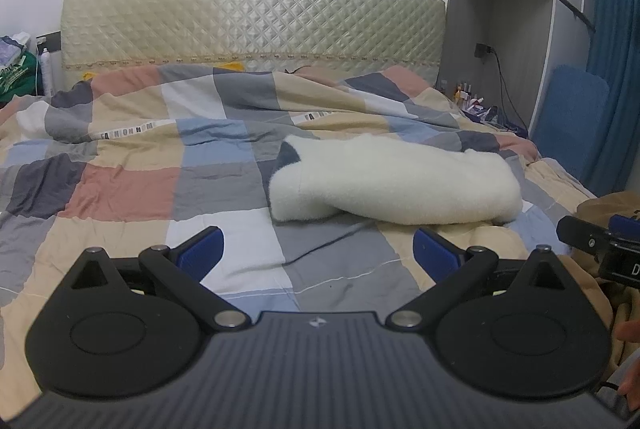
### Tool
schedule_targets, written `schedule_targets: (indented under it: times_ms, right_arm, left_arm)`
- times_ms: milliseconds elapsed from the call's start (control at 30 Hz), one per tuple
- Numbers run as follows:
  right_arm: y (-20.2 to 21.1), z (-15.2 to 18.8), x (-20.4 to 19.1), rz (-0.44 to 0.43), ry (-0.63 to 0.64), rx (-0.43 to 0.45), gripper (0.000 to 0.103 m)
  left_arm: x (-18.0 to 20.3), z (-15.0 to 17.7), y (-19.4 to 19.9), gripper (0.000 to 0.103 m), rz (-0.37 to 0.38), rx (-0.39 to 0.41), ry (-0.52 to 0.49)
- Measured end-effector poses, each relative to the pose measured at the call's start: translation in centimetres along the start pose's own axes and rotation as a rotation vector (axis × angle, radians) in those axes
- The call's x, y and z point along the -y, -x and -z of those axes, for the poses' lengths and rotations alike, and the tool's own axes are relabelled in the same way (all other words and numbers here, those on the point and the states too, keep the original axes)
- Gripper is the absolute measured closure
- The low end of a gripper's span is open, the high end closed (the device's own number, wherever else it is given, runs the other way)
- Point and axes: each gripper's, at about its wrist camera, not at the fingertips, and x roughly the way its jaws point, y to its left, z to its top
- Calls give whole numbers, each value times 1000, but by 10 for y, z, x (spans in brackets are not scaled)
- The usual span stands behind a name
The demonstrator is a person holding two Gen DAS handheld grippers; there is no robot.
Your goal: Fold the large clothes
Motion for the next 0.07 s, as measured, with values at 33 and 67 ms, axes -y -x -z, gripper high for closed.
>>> schedule_targets:
  times_ms: [33, 67]
  right_arm:
    - [0, 0, 0, -1, 0, 0, 0]
    - [-1, 0, 0, -1, 0, 0, 0]
  left_arm:
    - [0, 0, 0, 1, 0, -1, -1]
    - [0, 0, 0, 1, 1, -3, -3]
